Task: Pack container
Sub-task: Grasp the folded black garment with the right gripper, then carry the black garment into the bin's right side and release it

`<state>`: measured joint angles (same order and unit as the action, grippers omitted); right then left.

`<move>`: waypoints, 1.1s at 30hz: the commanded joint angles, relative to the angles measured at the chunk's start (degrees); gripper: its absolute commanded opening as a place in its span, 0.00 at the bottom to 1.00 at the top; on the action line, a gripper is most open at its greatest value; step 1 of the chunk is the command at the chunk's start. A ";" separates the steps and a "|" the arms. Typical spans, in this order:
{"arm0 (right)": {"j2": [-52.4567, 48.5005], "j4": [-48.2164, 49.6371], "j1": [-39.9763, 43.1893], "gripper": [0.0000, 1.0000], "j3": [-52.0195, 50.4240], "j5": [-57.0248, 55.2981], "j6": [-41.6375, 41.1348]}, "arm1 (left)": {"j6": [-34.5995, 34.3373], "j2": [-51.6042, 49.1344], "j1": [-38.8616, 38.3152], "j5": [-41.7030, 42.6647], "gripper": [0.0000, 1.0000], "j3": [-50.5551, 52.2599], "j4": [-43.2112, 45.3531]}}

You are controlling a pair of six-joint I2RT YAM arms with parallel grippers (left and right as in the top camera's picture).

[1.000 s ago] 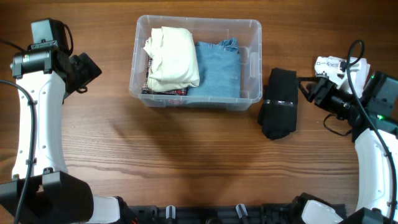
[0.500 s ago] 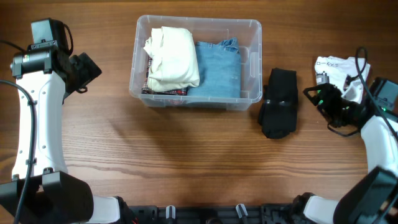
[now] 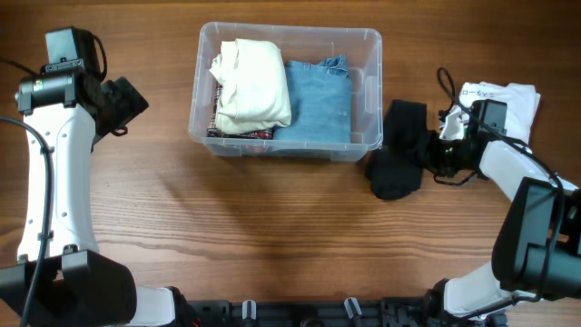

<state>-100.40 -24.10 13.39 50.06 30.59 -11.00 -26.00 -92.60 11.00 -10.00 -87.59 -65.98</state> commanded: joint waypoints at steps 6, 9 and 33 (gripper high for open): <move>11.37 -4.02 -0.68 0.18 1.03 2.21 -1.29 | 0.11 0.72 0.26 -0.33 1.00 0.15 0.13; 25.03 -6.62 -0.68 0.18 3.82 5.55 -2.82 | 0.11 0.72 0.26 -0.33 1.00 0.15 0.13; 15.96 -4.22 -22.82 0.19 31.04 4.55 -14.60 | 0.11 0.72 0.26 -0.33 1.00 0.15 0.13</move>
<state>-79.33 -25.43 -8.97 72.64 35.83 -26.15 -26.00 -92.60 11.00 -10.04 -87.59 -65.95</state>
